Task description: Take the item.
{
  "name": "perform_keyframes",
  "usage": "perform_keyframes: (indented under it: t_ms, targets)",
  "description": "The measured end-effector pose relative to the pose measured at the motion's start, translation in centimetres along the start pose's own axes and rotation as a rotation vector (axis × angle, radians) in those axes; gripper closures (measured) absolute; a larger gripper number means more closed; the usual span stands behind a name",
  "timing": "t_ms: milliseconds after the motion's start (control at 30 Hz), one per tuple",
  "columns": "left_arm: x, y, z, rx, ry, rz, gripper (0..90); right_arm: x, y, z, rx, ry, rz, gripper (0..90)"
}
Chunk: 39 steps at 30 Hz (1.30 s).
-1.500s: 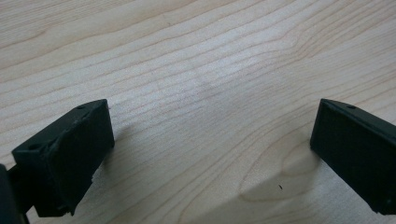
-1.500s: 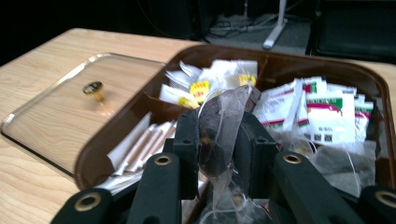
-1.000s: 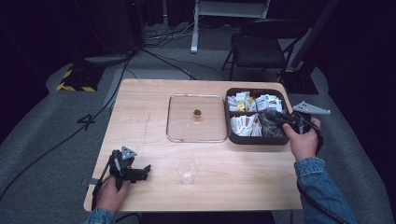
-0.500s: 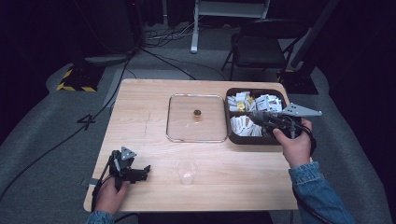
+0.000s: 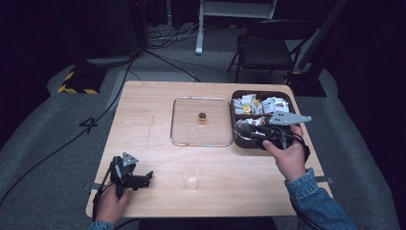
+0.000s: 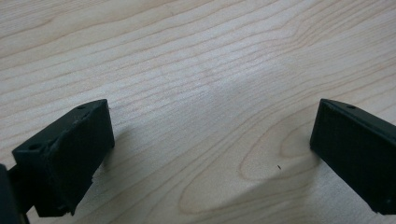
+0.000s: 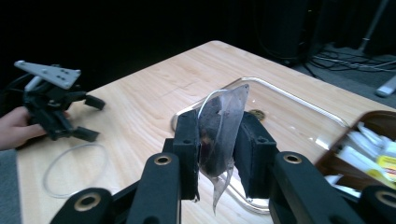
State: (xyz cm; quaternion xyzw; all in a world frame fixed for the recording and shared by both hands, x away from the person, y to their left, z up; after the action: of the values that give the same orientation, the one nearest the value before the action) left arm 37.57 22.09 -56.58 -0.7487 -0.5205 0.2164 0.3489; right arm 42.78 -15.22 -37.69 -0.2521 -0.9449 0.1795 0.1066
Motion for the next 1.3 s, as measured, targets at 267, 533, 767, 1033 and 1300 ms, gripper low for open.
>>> perform_keyframes:
  t_ms: [267,533,767,1033,1300]
  targets:
    - [0.0,0.1,-0.1,0.000,0.003,0.000,0.0,2.8,1.4,-0.5,0.021,-0.023,-0.065,72.0]
    - [0.0,0.2,-0.2,0.003,0.009,0.004,0.0,5.7,2.8,-0.6,0.023,-0.017,-0.157,71.9]
    - [0.0,0.2,-0.2,0.002,0.007,0.004,0.0,8.0,4.1,-0.3,0.041,-0.037,-0.210,72.0]
    - [-0.1,0.3,-0.3,0.000,0.005,0.002,0.0,9.7,5.4,0.3,0.050,-0.038,-0.230,71.9]
    - [-0.1,0.3,-0.3,0.001,0.004,0.003,0.0,10.7,6.5,1.4,0.058,-0.038,-0.195,71.9]
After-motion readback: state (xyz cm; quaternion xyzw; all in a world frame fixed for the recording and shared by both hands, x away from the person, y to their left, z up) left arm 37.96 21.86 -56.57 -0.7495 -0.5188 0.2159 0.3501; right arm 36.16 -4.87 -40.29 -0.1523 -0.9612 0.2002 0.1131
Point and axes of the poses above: each handheld gripper's, and its own axes: y roughly forward along the jaws, z roughly out of its underside, x roughly to its left, the point moved 8 cm from there along y, roughly forward along the jaws, and after that the axes turned 5 degrees about -z, right-handed, at the moved point
